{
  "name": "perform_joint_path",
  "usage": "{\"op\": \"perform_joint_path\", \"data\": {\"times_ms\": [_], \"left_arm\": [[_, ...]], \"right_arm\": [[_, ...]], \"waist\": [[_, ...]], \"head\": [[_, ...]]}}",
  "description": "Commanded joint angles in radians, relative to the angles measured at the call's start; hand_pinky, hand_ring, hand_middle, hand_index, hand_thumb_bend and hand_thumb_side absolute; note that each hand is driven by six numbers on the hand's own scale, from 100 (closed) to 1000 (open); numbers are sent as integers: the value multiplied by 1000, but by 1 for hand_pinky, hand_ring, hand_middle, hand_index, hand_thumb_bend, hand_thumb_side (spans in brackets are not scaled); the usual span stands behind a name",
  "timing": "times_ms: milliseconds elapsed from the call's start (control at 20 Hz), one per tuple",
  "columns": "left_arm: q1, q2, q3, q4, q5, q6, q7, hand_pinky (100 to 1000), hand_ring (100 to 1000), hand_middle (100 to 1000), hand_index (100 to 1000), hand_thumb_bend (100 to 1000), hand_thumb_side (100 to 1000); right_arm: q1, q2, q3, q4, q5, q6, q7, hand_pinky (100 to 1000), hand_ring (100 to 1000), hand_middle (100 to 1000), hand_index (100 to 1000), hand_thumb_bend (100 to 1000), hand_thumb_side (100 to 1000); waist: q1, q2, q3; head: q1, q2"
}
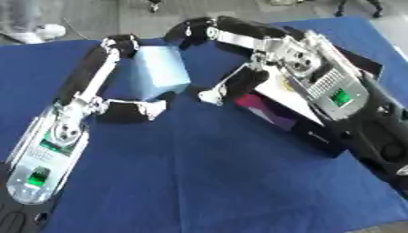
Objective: Pick up the objects with one hand, pass them to the other hand, and then place them into the box on the other side of the table.
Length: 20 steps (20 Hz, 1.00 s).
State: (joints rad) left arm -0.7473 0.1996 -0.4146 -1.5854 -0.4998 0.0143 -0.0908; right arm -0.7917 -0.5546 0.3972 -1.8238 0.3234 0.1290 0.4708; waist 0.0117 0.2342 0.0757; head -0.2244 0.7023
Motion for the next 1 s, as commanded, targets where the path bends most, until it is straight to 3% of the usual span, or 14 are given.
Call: {"op": "perform_joint_path", "data": {"times_ms": [50,800,1000], "left_arm": [[-18,-5,-1,-21,5,5,-1,755,642,596,542,100,188],[-25,-28,-12,-22,7,-1,-5,752,639,594,541,100,186],[-25,-31,-15,-26,18,-8,-2,752,638,594,546,100,192]], "right_arm": [[-15,-5,-3,-3,12,5,-12,901,870,940,939,261,142],[-15,2,3,4,8,7,0,900,865,936,936,231,173],[-14,4,3,7,-5,16,-4,895,853,857,881,179,178]], "waist": [[-12,-31,2],[-14,-25,9],[-14,-24,10]], "head": [[-6,6],[-14,6],[-15,4]]}}
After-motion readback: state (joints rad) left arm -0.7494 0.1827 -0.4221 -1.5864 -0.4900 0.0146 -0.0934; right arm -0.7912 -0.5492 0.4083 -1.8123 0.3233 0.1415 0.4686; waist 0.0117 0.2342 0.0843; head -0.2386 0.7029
